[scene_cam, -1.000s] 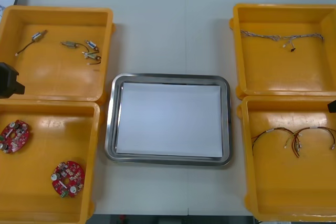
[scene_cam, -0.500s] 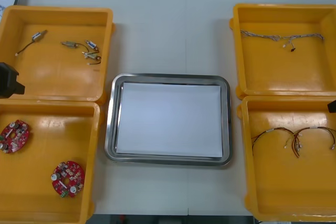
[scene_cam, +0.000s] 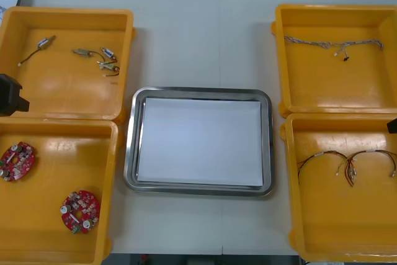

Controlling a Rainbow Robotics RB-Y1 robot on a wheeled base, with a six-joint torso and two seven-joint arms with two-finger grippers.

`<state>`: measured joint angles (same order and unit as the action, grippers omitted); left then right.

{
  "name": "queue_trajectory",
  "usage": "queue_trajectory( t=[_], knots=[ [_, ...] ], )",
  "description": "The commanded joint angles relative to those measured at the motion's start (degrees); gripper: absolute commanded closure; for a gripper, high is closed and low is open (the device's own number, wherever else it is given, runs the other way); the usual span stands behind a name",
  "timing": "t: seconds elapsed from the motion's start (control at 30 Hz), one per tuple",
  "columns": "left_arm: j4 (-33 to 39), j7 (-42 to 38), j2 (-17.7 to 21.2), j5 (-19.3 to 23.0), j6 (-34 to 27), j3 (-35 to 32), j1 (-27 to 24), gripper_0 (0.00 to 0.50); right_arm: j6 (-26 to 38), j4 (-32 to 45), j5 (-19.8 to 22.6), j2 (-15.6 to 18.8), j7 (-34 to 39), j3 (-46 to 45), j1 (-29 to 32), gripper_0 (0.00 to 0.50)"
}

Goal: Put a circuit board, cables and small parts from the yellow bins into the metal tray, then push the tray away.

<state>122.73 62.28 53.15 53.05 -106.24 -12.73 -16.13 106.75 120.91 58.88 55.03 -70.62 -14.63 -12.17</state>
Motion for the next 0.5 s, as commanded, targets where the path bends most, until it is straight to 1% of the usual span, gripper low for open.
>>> queue_trajectory(
  t=[0.03, 0.5],
  knots=[
    [0.5, 3.5, -0.5, -0.5, 0.5, 0.5, -1.7, 0.0, 0.3, 0.0, 0.3, -0.5, 2.3, -1.9, 0.7, 0.0],
    [0.5, 3.5, -0.5, -0.5, 0.5, 0.5, -1.7, 0.0, 0.3, 0.0, 0.3, -0.5, 2.3, -1.9, 0.7, 0.0]
  ],
)
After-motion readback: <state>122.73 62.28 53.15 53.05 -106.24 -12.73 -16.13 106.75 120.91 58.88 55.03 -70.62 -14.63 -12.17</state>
